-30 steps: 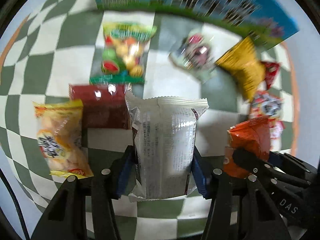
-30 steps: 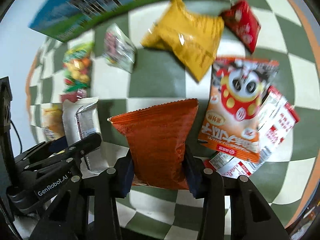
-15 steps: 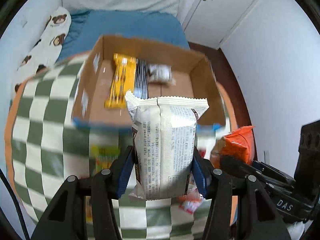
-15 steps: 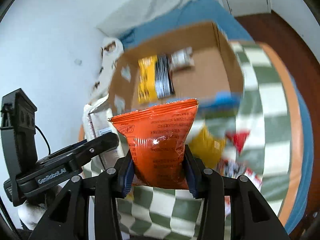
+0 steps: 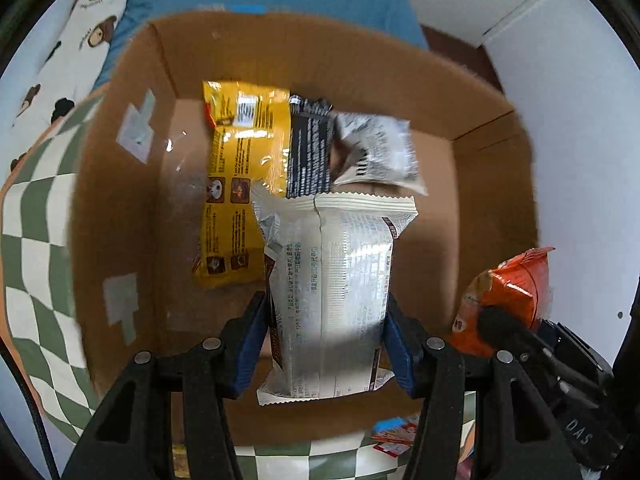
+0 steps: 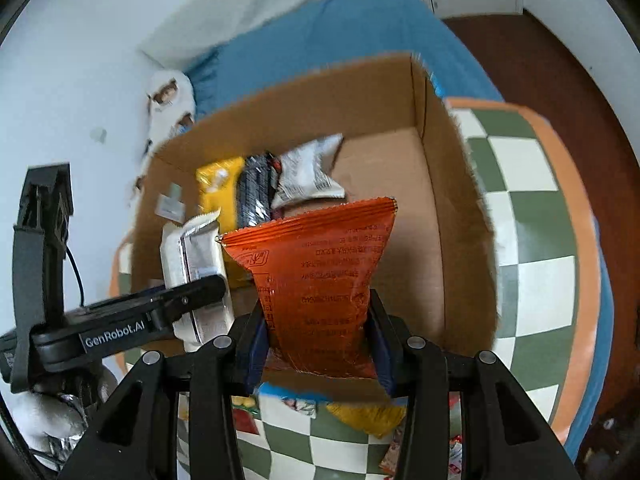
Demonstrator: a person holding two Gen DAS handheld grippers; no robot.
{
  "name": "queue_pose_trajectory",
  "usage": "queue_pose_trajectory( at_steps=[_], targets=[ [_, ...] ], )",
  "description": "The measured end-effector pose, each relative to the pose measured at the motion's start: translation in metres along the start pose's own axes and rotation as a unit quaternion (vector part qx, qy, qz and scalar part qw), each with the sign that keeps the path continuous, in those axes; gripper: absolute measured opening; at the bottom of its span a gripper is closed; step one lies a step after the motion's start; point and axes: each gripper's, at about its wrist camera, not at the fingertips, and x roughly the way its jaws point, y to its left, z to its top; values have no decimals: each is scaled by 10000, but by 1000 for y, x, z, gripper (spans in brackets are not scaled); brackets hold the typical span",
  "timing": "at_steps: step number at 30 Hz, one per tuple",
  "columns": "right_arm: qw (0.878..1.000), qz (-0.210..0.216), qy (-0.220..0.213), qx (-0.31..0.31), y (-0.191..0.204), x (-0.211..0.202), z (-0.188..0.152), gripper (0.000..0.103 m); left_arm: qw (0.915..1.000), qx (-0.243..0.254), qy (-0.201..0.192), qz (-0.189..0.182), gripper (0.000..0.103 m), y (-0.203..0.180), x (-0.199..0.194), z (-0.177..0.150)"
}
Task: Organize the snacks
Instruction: 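Carry both packets into the box and open both tools, then lift both tools out of the box and move back over the snacks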
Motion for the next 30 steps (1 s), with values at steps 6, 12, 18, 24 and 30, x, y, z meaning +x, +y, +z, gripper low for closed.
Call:
queue_pose_trajectory(
  at_steps=[6, 12, 18, 24, 30],
  targets=[
    [9988, -178, 433, -104, 2, 41, 8, 46, 9995, -39, 286, 106, 52, 6, 27, 11],
    [9955, -219, 915, -129, 1, 68, 7, 55, 9988, -90, 433, 221, 55, 13, 40, 13],
    [9942, -494, 927, -222, 0, 68, 5, 90, 9992, -73, 264, 285, 93, 19, 31, 8],
    [9940, -726, 686, -455, 11, 55, 3, 95, 9995, -59, -55, 292, 96, 20, 8, -3],
    [9938, -949, 268, -523, 14, 33, 0, 97, 9957, -14, -721, 585, 96, 20, -25, -23]
  ],
)
